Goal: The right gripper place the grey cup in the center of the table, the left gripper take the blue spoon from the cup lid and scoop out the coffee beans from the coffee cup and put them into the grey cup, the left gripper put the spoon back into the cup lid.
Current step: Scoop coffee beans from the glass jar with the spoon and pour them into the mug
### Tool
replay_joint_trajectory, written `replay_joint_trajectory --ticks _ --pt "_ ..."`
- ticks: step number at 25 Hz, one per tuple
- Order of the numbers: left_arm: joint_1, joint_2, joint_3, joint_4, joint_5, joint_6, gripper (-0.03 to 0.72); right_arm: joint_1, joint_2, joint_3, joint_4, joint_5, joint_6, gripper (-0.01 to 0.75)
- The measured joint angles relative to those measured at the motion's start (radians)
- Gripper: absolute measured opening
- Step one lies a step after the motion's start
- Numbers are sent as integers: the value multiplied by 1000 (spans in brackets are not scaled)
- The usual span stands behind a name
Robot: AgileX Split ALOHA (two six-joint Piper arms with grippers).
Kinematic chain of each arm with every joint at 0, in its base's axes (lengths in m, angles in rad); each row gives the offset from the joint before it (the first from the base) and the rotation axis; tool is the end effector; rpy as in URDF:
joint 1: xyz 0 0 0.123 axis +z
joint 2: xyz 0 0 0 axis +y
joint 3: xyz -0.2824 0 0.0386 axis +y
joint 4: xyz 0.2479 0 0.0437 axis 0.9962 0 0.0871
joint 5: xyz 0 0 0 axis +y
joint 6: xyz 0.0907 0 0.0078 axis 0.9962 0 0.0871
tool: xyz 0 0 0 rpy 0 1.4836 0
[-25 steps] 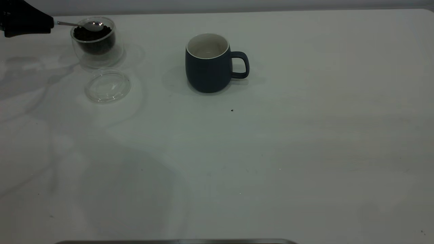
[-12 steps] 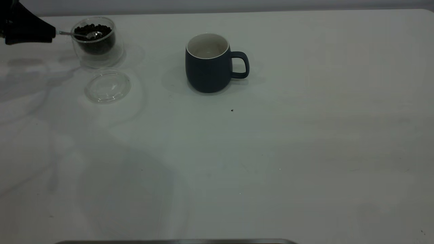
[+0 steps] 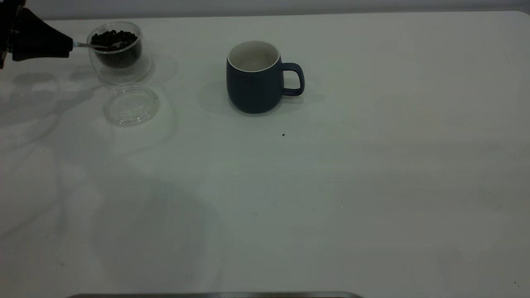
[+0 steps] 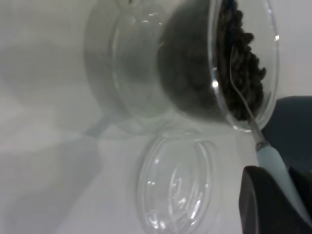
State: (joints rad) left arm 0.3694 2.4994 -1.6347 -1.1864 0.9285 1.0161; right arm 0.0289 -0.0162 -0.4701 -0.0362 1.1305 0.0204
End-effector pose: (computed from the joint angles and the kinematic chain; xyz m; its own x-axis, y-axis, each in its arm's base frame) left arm 0.4562 0.1041 0.0433 -0.8827 -0.3135 -0.3501 0.0161 0.7242 -0.6894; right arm -0.0070 -0.0032 0.2633 -0.5282 -0.0103 -0.8491 0.0015 0.9999 -0.0131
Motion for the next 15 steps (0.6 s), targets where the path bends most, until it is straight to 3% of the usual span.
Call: replay_joint_trajectory --ticks 15 --pt "17 0 0 -28 25 -68 121 0 0 0 0 0 0 458"
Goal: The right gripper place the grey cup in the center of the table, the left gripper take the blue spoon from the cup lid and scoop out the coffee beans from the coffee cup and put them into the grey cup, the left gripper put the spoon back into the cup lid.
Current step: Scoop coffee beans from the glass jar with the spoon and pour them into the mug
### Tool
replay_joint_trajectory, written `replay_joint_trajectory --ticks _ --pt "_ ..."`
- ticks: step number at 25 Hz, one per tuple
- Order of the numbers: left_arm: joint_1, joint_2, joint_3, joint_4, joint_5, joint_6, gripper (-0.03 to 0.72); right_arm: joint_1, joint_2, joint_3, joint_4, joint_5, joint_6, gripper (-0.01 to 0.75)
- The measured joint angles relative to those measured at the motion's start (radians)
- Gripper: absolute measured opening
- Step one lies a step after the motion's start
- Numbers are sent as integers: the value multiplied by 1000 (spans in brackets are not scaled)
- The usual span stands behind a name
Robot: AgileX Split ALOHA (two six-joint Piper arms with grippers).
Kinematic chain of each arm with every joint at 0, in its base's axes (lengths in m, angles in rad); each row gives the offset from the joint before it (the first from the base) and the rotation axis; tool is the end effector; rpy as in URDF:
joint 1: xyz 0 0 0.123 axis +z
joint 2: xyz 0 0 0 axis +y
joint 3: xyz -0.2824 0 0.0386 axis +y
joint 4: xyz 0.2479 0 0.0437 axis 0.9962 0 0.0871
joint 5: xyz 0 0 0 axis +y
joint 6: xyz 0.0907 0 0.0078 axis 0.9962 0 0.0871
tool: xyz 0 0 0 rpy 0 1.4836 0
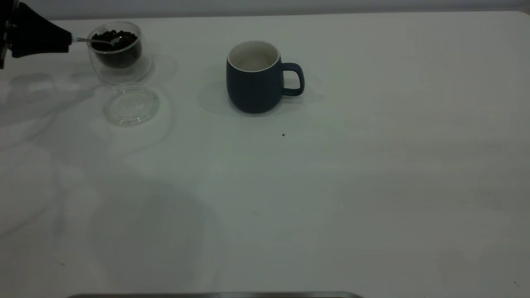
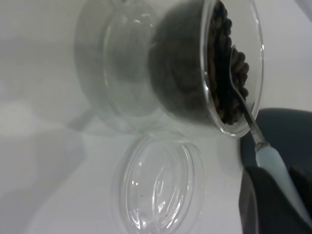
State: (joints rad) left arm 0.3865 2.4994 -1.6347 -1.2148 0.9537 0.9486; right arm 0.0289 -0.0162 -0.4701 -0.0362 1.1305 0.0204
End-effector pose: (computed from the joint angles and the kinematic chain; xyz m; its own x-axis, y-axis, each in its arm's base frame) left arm 0.4548 0.1099 0.0456 -0.8726 -0.3906 -0.2931 -0.0537 0.6733 -0.7374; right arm -0.0070 -0.0032 0.2633 -0.5282 -0.0103 -0.8491 0.0015 0.9999 -0.0131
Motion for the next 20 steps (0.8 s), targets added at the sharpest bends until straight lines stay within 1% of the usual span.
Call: replay_joint_trajectory --ticks 9,15,20 --pt "53 0 0 -30 66 -17 121 0 0 0 0 0 0 458" --pt "65 5 0 -31 108 -37 121 0 0 0 0 0 0 458" --pt "65 6 0 -45 180 -35 121 0 0 0 0 0 0 458"
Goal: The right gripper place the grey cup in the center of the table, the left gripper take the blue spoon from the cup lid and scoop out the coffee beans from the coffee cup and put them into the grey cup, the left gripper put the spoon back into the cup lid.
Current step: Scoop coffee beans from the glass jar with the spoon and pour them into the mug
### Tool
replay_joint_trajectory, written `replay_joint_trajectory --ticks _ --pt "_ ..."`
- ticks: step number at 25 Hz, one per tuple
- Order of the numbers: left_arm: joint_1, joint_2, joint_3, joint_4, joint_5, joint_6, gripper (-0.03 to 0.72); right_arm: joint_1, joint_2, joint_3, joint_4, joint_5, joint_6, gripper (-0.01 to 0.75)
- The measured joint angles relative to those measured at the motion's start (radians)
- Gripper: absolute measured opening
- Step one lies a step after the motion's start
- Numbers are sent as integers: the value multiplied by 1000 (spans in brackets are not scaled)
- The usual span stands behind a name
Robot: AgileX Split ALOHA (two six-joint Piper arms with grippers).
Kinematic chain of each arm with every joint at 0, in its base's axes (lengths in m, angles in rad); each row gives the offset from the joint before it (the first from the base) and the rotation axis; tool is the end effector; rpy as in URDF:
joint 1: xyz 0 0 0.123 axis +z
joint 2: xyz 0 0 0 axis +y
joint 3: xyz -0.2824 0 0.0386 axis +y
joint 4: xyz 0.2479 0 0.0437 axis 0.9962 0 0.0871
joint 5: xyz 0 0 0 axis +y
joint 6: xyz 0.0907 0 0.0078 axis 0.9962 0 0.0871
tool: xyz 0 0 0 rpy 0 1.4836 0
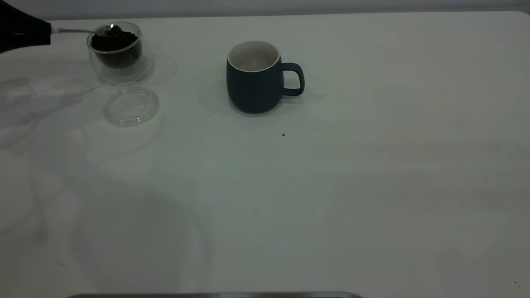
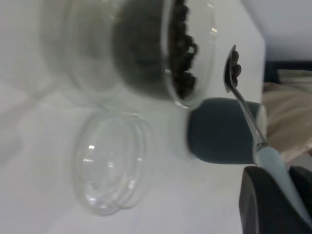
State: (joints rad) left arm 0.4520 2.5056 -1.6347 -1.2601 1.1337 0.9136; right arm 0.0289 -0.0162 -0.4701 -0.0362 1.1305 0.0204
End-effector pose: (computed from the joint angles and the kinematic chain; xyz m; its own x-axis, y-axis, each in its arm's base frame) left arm 0.4415 0.1270 0.0532 -0.8797 -0.4318 -0.1992 -0.0682 0.5292 -0.8457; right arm -0.0070 -0.0032 0.2633 -0.5282 -0.0103 -0.8491 0.0015 0.9999 -0.0131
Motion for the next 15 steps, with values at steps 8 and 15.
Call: replay_joint_trajectory --ticks 8,15 --pt "0 0 0 -49 16 15 121 0 0 0 0 0 0 458" --pt "-17 0 0 -48 18 -29 121 0 0 0 0 0 0 458"
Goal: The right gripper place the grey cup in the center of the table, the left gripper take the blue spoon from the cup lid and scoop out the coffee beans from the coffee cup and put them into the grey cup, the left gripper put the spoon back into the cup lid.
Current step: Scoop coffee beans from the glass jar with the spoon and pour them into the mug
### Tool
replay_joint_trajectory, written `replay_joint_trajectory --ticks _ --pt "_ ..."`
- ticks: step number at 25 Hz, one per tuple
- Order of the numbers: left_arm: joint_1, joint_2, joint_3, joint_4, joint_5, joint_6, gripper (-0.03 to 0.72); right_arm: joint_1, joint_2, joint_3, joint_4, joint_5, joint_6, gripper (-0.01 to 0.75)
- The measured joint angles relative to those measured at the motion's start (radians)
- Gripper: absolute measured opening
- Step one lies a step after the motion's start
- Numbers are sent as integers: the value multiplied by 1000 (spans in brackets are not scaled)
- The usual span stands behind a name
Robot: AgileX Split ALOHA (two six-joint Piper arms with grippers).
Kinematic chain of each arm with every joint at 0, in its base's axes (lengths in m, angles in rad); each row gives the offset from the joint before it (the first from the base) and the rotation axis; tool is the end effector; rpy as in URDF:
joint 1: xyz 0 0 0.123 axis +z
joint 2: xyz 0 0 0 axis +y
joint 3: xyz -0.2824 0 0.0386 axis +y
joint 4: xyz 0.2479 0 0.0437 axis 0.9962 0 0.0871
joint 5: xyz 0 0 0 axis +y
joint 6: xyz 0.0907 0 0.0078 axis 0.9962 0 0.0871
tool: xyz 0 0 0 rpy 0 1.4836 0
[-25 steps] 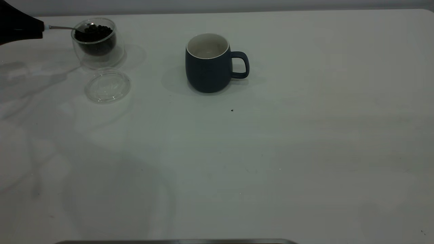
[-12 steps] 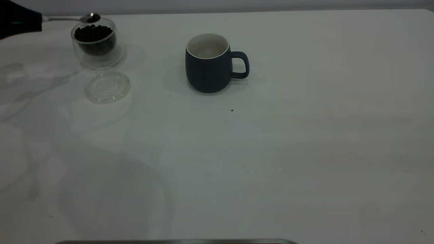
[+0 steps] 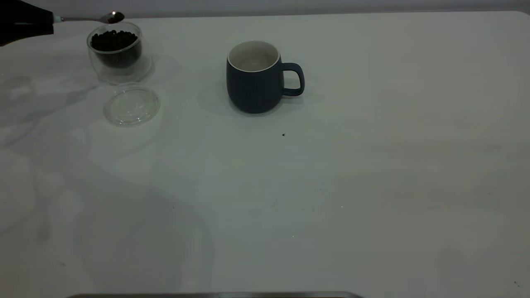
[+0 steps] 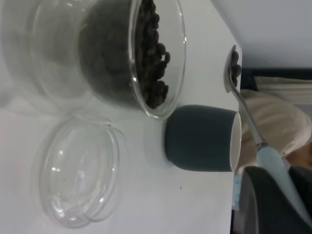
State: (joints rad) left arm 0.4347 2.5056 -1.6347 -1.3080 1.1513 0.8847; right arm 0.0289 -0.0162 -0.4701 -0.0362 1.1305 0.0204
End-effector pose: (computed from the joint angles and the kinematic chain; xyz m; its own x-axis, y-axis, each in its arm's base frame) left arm 0.4457 0.1184 0.0568 -0.8727 -0.4583 -0.1683 -0.0828 0.4785 -0.8742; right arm -0.0070 -0.0032 0.2633 -0.5282 -0.0103 -0.8491 0.0015 0.9999 -0.0131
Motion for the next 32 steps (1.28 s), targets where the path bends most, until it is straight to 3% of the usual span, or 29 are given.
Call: replay_joint_trajectory --ticks 8,23,32 --pt "-100 0 0 73 3 -27 121 0 0 0 0 0 0 458" --pt "-245 0 0 61 4 -39 121 0 0 0 0 0 0 458" --pt "-280 0 0 25 4 -52 121 0 0 0 0 0 0 458"
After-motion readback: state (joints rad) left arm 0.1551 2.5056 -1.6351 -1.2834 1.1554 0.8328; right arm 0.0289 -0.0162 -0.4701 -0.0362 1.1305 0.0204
